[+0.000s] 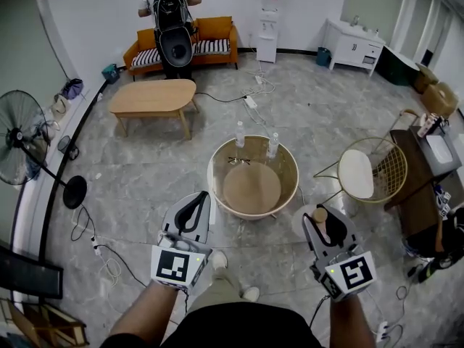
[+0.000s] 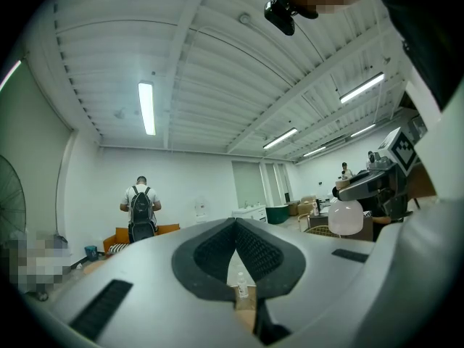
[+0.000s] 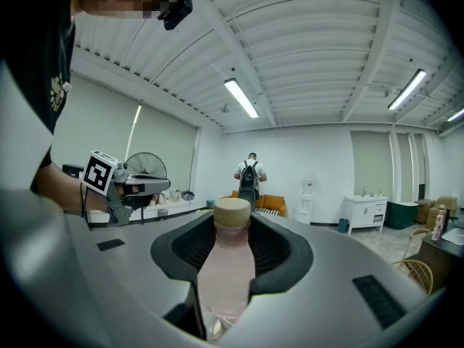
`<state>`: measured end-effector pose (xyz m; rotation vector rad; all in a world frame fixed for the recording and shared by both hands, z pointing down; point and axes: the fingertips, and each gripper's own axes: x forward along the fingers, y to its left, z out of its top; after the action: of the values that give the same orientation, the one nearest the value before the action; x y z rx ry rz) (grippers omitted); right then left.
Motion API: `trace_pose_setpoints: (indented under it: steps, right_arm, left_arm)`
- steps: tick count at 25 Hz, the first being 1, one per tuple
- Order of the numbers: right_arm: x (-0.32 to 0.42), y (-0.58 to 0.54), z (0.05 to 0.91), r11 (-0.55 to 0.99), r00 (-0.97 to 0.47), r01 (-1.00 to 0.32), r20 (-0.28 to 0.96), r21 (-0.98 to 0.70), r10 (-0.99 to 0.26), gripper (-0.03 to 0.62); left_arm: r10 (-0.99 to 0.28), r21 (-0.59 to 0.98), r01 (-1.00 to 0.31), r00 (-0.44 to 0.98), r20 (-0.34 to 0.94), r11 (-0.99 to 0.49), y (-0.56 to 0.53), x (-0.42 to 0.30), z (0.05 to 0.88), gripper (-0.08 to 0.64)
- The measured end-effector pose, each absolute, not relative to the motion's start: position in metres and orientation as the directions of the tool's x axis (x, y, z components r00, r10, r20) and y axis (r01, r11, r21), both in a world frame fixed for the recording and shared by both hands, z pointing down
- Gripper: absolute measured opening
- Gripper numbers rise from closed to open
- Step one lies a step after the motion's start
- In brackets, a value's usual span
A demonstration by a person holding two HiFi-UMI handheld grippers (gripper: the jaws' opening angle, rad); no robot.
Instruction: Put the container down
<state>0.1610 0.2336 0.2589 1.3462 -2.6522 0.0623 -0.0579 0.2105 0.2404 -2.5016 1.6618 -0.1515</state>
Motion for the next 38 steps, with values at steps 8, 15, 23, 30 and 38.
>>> trace_pose_setpoints:
  steps: [8,15,23,30,38]
  right_arm:
    - [0.152,0.206,0.261,0.58,-0.566,-0.814,0.179,0.038,-0.805,0.152]
    - [0.138,0.171,0.261,0.578,-0.565,-0.816,0.172,0.034,-0.807,0.152]
    - [0.116,0.133,0.265,0.574,-0.562,-0.818,0.169,0.028,-0.81,0.152]
    - [0.108,0.103,0.278,0.568,-0.554,-0.822,0.195,0.023,-0.809,0.152]
    - [0.097,0.068,0.275,0.525,-0.513,-0.85,0.168,0.036,-0.842,0.152]
  left_arm:
    - [-0.917,-0.188,-0.9,0.399,0.015,-0.394,0.177,-0.066,0.244,0.015]
    - [-0.908,-0.173,-0.894,0.419,0.007,-0.414,0.144,-0.073,0.244,0.015]
    - [-0.9,-0.184,-0.884,0.435,0.015,-0.431,0.105,-0.088,0.247,0.015]
    - [-0.888,-0.179,-0.872,0.458,0.032,-0.456,0.07,-0.094,0.258,0.015]
    - [-0.864,-0.182,-0.847,0.503,0.033,-0.5,0.034,-0.1,0.263,0.015]
